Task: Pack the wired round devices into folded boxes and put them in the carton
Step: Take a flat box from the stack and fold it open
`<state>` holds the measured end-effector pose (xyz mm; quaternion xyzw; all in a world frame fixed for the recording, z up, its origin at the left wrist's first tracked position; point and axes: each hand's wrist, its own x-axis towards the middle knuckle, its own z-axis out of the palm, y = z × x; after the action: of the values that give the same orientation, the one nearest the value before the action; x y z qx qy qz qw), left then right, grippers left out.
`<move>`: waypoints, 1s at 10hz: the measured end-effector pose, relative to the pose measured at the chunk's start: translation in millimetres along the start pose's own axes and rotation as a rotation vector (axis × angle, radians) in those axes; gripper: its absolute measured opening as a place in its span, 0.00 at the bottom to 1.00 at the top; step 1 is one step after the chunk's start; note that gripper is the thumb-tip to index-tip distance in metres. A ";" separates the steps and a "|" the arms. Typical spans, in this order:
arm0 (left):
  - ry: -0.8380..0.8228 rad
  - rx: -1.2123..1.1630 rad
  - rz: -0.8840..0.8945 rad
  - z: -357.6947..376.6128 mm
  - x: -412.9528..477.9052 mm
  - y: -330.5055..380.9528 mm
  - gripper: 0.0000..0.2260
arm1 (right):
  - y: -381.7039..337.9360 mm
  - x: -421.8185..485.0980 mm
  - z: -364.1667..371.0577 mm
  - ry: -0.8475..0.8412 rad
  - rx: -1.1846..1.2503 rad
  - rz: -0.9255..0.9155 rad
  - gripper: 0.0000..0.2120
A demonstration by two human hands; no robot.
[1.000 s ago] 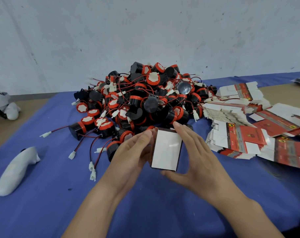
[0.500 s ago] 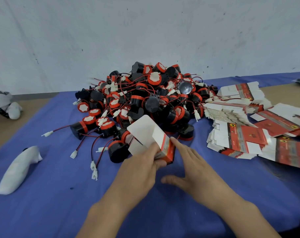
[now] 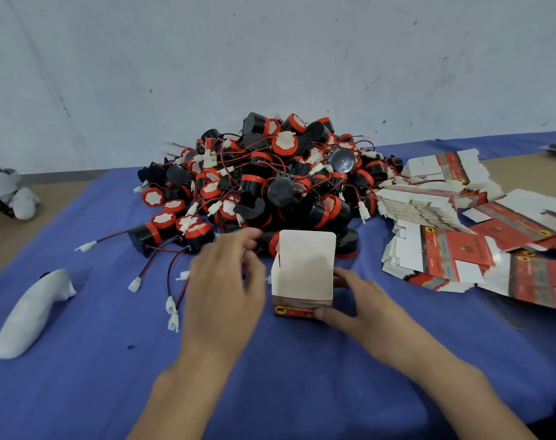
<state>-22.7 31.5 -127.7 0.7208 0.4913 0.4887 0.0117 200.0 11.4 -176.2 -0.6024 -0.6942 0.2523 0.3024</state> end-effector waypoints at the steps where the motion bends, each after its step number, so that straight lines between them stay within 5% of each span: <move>1: -0.217 0.322 -0.327 -4.5 4.9 -28.9 0.23 | -8.3 -1.5 -1.9 -0.042 -0.003 0.044 0.30; 2: -0.447 0.497 -0.385 -2.1 0.1 -42.1 0.29 | -11.8 -1.7 -3.8 -0.050 0.029 0.078 0.34; 3: -0.305 0.304 -0.377 -0.7 6.7 -45.2 0.27 | -6.7 -0.1 -4.8 -0.026 0.062 0.056 0.55; 4: -0.030 -0.240 -0.525 -7.9 18.2 -40.6 0.15 | -11.0 -1.8 -6.9 0.035 0.125 0.050 0.57; 5: 0.215 -0.732 -0.646 -20.3 25.4 -35.3 0.17 | -17.5 -5.5 -10.2 0.183 0.184 -0.015 0.48; 6: 0.365 -0.631 -0.418 -23.3 21.0 -19.8 0.17 | -26.9 -9.7 -13.5 0.411 0.233 -0.129 0.37; 7: 0.262 -0.480 -0.093 -14.4 9.6 0.8 0.20 | -40.3 -12.7 -12.5 0.508 0.295 -0.239 0.26; 9: -0.029 -0.220 0.242 17.6 -18.7 25.2 0.23 | -64.7 -18.3 8.1 0.283 0.532 -0.317 0.18; 10: -0.074 -0.197 0.274 24.8 -23.2 33.5 0.26 | -64.1 -17.0 7.2 0.300 0.596 -0.293 0.20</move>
<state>17.4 9.0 -140.0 0.7939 0.3373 0.5048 0.0334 152.5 -14.7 -137.3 -0.4123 -0.6170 0.3062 0.5963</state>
